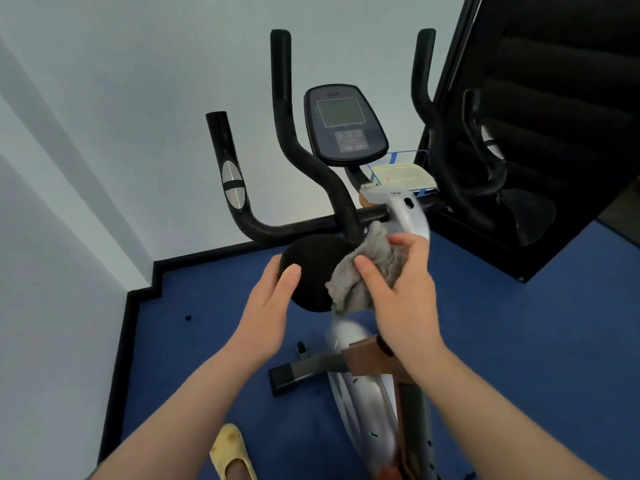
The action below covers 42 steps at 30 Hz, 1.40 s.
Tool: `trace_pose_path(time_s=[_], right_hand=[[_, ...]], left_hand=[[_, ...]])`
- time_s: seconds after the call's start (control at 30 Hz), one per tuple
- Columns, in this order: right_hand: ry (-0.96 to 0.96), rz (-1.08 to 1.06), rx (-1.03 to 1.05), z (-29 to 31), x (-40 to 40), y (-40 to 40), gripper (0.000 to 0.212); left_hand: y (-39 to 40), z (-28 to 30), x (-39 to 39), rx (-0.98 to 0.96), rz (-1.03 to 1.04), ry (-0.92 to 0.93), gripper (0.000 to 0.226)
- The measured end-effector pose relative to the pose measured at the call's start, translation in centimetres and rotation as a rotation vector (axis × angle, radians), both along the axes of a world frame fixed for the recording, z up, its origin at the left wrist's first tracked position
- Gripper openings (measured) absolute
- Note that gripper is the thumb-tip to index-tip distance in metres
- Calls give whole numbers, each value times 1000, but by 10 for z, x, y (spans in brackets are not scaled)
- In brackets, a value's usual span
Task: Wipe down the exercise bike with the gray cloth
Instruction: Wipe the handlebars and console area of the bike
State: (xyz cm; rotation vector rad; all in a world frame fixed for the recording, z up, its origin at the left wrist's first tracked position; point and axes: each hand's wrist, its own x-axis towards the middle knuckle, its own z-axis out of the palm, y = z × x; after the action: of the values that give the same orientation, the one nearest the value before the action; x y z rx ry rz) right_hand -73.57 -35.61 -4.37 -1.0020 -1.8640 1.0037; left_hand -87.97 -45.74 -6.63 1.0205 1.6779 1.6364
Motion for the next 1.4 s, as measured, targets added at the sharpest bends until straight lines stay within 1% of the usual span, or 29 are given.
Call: trace_pose_path(time_s=[0.03,0.1,0.17,0.23,0.3,0.37,0.4,0.47,0.5,0.57,0.6,0.63,0.7,0.77,0.8,0.83,0.93,1.0,1.1,1.17,1.3,1.4], right_hand=[[15,-4,43,5,-3,2,34],[-43,36,160,16,-13,11,30],[-165,85,283,24,-26,18,31],[-311,85,414,27,-39,19,31],[-320,112,411,25,-45,20,27],[-236,165,321,21,-42,18,24],[-201,178,308,18,-37,17,24],[-203,168,365,16,-29,16,25],[-252,158,413,18,-31,18,24],[-434,144,493,26,-46,24,24],[-506,147,491,30,-54,25,25],[-531,144,469,30,-59,25,27],[-455,142,467,23,-53,22,28],[-355,140,515,13,-34,15,30],[-343,149,536,12,-30,14,30],[-352,160,540,14,-32,16,28],[-478,141,512,24,-56,25,27],[-437,98,523,20,-57,16,25],[-312,36,643,-2,-33,-7,26],[-275,39,698,-7,-33,-12,26],[-275,-6,712,13,-56,-7,15],[-247,54,703,12,-50,-12,16]], left_hand=[[-1,2,-2,3,-5,-27,23],[0,8,-9,5,20,-52,32],[5,15,-13,19,81,-58,29],[11,18,-14,30,135,-83,32],[13,17,-11,13,155,-83,30],[11,12,-7,12,157,-80,24],[10,10,-6,18,156,-77,23],[8,9,-8,22,138,-54,21],[8,9,-9,21,132,-33,21],[10,9,-9,29,142,-4,21],[11,9,-7,38,157,5,22],[12,8,-4,53,174,18,23],[13,5,0,84,194,36,25],[13,4,0,95,184,42,27],[12,4,0,99,177,46,28],[13,4,-1,101,170,42,28],[13,4,0,101,166,-1,30],[12,2,3,109,185,-16,32],[10,-1,4,103,188,-88,32],[8,0,1,100,170,-151,32],[6,-1,0,91,139,-285,33],[4,2,-2,93,111,-332,35]])
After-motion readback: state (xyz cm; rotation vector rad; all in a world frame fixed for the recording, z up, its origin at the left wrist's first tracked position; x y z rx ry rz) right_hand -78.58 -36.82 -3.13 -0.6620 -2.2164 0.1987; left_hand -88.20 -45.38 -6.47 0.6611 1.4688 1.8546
